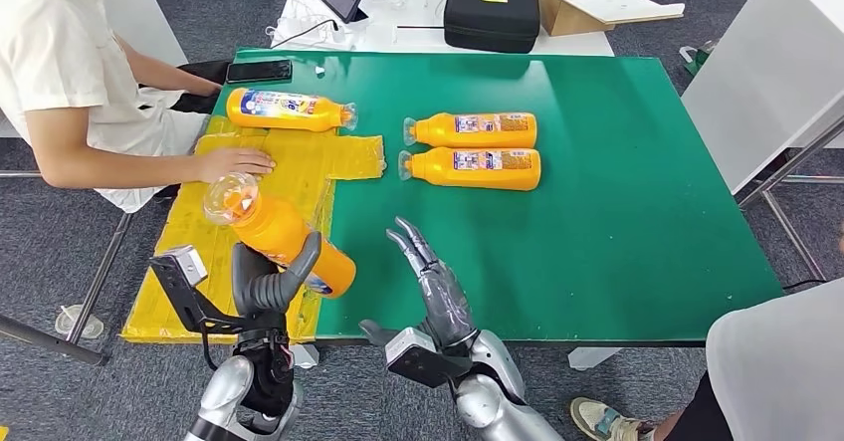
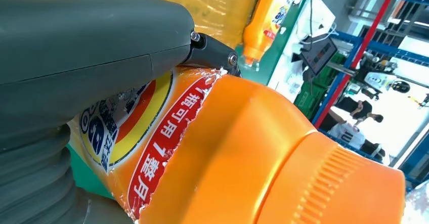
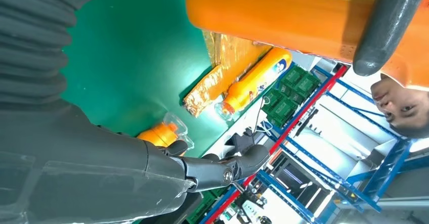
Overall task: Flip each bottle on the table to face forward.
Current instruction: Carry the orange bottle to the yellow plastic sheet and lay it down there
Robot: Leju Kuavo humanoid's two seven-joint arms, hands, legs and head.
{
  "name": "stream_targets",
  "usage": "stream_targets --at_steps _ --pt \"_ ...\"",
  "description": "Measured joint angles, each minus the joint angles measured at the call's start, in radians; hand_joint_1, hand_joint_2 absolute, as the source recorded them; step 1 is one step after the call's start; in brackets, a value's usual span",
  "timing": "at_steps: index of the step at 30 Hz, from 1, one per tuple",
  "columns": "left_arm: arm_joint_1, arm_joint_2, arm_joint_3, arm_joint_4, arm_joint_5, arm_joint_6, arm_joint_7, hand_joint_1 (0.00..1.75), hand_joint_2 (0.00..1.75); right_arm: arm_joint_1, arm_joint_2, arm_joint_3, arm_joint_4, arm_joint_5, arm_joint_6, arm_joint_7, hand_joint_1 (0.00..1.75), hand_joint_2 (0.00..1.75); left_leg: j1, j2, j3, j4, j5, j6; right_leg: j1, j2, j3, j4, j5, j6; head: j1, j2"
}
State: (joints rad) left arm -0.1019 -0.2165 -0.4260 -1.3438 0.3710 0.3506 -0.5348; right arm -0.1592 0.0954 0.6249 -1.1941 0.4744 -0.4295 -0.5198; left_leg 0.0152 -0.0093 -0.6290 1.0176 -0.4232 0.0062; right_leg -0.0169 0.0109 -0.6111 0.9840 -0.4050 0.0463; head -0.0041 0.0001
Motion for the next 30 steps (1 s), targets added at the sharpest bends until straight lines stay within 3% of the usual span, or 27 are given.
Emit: stream_targets --at_steps 12,21,24,26,30 --pt "0.008 -0.001 0.016 -0.002 -0.008 0.01 -0.002 1.75 1.75 0.009 -0.002 0.0 -0.013 0.002 -0.004 0.0 0.0 0.0 0.0 0.0 0.0 0.0 0.0 0.0 0.0 0.0 0.0 0.0 0.0 0.0 0.0 0.0" --pt "0.008 0.001 0.048 0.031 -0.299 0.26 -0.065 1.75 1.75 0.045 -0.006 -0.004 -0.019 0.145 -0.179 0.004 0.0 0.0 0.0 0.0 0.0 0.0 0.0 0.0 0.0 0.0 0.0 0.0 0.0 0.0 0.0 0.0" --pt "0.001 0.004 0.054 0.06 -0.47 0.316 -0.057 1.75 1.75 0.055 -0.006 -0.009 -0.019 0.157 -0.199 0.0 0.0 0.0 0.0 0.0 0.0 0.0 0.0 0.0 0.0 0.0 0.0 0.0 0.0 0.0 0.0 0.0" --pt "-0.013 0.008 0.062 0.089 -0.648 0.326 -0.002 1.75 1.75 0.06 -0.005 -0.019 -0.022 0.143 -0.205 -0.012 0.0 0.0 0.0 0.0 0.0 0.0 0.0 0.0 0.0 0.0 0.0 0.0 0.0 0.0 0.0 0.0" --pt "-0.11 0.07 0.067 0.25 -1.309 0.269 0.305 1.75 1.75 0.082 -0.004 -0.08 -0.053 0.073 -0.191 -0.067 0.0 0.0 0.0 0.0 0.0 0.0 0.002 0.001 0.0 -0.002 0.0 0.0 0.001 0.0 0.0 0.0"
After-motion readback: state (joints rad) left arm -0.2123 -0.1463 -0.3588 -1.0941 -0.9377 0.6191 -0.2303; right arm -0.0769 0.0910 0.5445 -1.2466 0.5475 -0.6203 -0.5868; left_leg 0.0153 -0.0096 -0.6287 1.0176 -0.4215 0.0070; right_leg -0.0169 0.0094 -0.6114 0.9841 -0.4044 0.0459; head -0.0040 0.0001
